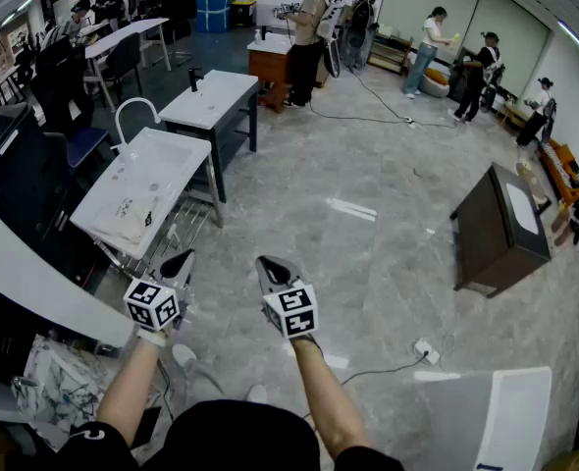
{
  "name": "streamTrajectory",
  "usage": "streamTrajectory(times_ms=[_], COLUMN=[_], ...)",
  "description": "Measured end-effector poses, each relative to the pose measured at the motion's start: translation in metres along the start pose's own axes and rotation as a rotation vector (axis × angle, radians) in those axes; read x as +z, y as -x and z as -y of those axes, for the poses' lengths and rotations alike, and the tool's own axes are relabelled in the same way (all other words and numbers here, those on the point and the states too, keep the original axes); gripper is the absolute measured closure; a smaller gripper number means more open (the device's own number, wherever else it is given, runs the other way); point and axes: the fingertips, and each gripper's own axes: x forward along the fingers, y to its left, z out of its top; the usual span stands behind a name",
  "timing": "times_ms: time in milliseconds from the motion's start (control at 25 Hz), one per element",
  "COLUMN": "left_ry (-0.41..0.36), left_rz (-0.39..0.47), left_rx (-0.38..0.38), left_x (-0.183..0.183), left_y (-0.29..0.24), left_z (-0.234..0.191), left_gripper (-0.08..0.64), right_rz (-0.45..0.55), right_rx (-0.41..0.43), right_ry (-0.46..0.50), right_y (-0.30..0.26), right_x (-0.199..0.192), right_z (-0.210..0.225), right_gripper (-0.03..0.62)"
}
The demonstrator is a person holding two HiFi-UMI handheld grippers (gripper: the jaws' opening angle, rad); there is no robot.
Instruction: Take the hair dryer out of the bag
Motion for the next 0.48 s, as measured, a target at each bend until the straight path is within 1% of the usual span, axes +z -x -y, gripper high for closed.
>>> streamTrajectory(times_ms=[240, 480], left_ry=[0.002, 0.015], left_rz=[0.0, -0.007], left_rx=[-0.012, -0.014], left_x=[0.004, 0.0], left_y=[-0.014, -0.025], left_z=[-0.013, -0.045], left_gripper=[0.563, 0.563], right_rz=[-0.014, -0.017], right_rx=[-0.006, -0.019], right_ry=[-0.001, -0.015], right_y=[-0.016, -0.051], right_x=[0.006, 0.009], right_z=[0.005, 0.007], right_gripper=[0.597, 0.597])
